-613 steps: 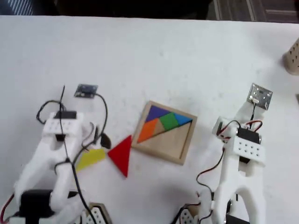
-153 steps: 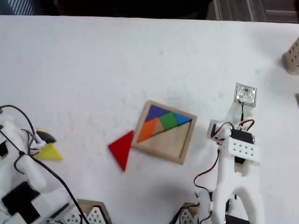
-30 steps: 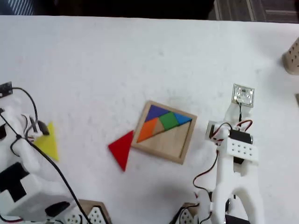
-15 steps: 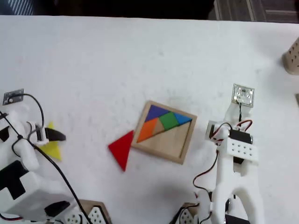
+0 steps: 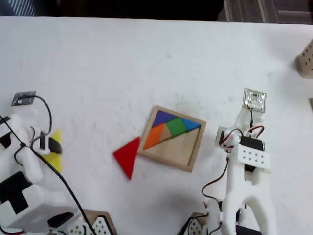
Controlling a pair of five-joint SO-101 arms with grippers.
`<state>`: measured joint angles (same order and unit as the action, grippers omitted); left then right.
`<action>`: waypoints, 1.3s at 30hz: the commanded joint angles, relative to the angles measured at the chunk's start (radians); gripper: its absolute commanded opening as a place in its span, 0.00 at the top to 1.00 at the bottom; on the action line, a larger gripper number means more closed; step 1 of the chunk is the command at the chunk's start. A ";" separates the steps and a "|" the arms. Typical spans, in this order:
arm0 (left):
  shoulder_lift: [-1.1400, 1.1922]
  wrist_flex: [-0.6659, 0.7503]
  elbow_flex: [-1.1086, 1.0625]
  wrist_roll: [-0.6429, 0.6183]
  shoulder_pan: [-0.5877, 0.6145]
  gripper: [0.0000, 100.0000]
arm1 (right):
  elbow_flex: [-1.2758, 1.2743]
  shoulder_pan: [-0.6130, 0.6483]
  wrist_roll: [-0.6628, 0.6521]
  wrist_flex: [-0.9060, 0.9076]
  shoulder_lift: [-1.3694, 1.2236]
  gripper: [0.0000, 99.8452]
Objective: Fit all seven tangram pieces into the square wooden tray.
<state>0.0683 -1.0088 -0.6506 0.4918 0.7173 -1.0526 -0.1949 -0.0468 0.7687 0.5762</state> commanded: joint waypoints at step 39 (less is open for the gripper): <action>0.012 -0.529 0.295 -0.238 -0.206 0.87 | 0.008 0.002 -0.012 -0.010 0.031 0.92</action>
<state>0.0928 -1.5167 -0.4158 0.2800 0.5439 -1.0526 -0.1949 -0.0468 0.7687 0.5762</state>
